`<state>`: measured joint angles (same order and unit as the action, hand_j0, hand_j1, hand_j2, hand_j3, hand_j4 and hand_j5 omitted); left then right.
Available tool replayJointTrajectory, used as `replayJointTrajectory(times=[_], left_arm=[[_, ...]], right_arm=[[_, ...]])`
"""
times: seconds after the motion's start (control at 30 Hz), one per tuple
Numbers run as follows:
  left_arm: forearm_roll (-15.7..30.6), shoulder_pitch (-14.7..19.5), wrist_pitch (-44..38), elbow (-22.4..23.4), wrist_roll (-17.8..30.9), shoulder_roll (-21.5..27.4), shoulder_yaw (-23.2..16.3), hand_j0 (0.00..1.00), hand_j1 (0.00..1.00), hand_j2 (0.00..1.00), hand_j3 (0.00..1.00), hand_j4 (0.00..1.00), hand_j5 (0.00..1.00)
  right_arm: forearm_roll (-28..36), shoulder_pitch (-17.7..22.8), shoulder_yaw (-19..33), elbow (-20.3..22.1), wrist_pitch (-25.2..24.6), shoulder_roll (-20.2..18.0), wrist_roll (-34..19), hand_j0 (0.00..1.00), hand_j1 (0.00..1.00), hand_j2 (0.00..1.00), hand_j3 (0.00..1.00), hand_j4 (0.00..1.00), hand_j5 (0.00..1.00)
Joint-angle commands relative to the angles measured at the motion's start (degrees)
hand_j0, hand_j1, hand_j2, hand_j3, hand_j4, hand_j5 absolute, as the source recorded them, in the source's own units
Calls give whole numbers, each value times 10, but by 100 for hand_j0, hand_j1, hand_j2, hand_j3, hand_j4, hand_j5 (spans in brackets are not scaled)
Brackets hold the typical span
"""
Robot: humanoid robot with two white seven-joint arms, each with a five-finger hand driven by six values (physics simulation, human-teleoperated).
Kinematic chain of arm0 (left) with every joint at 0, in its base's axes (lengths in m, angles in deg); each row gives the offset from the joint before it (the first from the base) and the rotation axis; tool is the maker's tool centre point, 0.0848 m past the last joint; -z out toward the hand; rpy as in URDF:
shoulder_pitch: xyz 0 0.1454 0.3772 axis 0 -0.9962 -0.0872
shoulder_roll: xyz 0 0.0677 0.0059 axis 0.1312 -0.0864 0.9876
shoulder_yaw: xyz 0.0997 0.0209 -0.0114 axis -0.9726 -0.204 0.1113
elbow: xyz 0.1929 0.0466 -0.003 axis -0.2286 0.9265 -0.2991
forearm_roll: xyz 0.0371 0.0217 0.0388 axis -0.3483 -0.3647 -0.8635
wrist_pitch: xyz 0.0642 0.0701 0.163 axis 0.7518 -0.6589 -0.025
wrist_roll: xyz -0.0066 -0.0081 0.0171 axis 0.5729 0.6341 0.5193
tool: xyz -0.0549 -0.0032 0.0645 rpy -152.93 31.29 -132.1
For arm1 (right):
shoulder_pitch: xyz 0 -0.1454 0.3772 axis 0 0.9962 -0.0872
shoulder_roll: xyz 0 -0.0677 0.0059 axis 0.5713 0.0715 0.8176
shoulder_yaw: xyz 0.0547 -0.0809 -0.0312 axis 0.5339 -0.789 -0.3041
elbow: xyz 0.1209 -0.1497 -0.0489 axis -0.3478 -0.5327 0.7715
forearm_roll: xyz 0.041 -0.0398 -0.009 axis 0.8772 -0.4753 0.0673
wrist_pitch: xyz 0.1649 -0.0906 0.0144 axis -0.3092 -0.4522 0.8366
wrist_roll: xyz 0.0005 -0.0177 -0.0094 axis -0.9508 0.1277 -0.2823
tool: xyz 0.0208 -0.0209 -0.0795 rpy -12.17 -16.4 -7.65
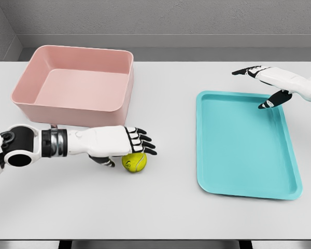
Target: Put the tennis from the blue tray into the pink basket with both arms
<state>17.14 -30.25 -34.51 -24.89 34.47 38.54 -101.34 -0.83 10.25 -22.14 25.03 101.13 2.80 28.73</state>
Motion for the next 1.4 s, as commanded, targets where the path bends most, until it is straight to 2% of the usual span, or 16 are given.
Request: replayJointTrajectory(times=[0.0,0.47,0.57,1.37], left_arm=[[3,0,-6,0,-2,0,-4,100,100,100,100,100,100],[4,0,-16,2,-2,-5,-4,100,100,100,100,100,100],[3,-1,-23,2,-2,-7,-4,100,100,100,100,100,100],[3,-2,-49,2,0,-21,-20,100,100,100,100,100,100]], right_arm=[[4,0,1,0,-1,-1,0,100,100,100,100,100,100],[4,1,1,-1,-1,-1,0,100,100,100,100,100,100],[4,-1,1,-37,-1,-1,0,100,100,100,100,100,100],[4,1,1,-35,-1,-22,1,100,100,100,100,100,100]])
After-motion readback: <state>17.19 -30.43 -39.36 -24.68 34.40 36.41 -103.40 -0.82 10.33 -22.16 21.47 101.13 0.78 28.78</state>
